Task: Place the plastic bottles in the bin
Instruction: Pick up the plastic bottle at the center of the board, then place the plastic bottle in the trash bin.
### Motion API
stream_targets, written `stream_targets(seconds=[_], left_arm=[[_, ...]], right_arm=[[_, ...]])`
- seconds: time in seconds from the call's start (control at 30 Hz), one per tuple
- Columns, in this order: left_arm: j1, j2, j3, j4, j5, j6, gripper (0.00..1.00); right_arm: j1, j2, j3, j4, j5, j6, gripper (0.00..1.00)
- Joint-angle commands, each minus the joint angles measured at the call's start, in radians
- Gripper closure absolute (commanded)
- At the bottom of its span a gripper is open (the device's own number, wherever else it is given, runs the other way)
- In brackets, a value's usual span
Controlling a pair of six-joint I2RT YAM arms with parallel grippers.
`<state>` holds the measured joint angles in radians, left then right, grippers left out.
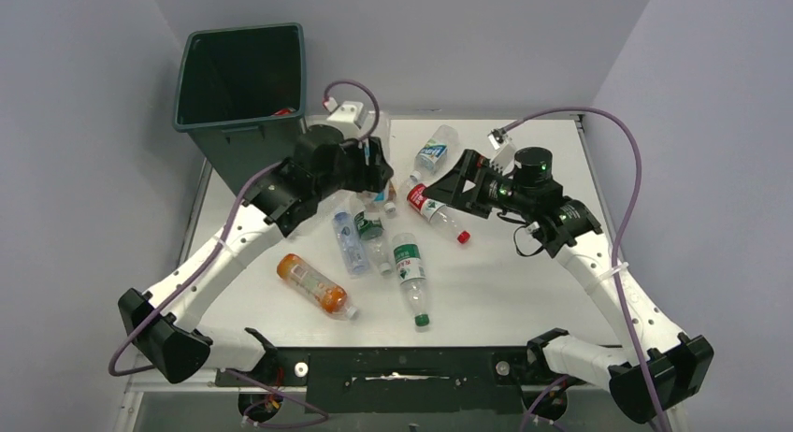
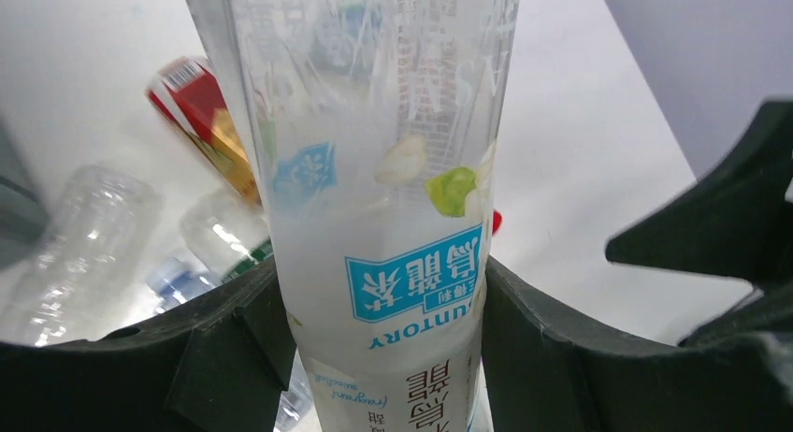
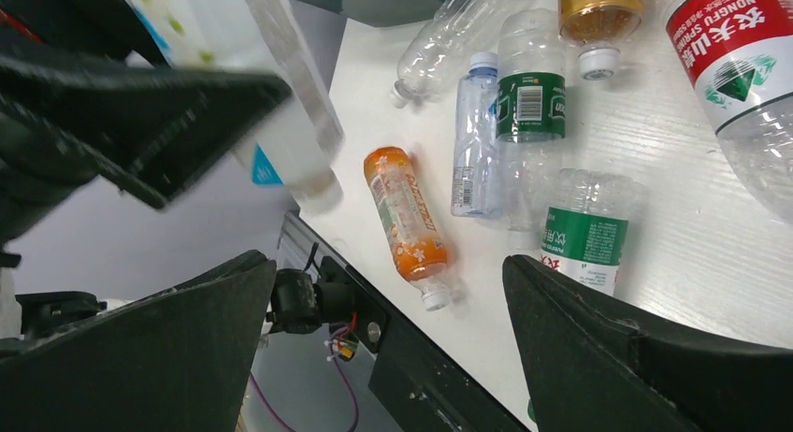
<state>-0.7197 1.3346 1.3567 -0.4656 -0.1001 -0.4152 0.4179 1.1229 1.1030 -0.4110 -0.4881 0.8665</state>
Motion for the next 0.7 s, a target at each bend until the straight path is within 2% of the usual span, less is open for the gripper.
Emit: stream_targets(seconds=[0.0,0.43,0.53,0.67], left_arm=[[0.128,0.0,0.144,-0.003,0.091,0.063,0.56],[0.548,0.132,0.484,0.034,0.322,0.017,0.55],[0.653,0.177,0.535,0.075,0.378,-0.029,0.55],[0.737,0.236,0.577,0.128,0.415,-0.078,0.55]], right_arm=[[-0.017,-0.053,-0.022,-0.005,0.017,-0.023,0.02],[-0.018,-0.1,-0.106,-0.015,0.02,-0.014,0.02],[-0.016,-0.108,-0.116,-0.023,0.022,-0.011,0.02],[-0.017,-0.121,-0.124,-0.035,0.028,-0.012,0.02]])
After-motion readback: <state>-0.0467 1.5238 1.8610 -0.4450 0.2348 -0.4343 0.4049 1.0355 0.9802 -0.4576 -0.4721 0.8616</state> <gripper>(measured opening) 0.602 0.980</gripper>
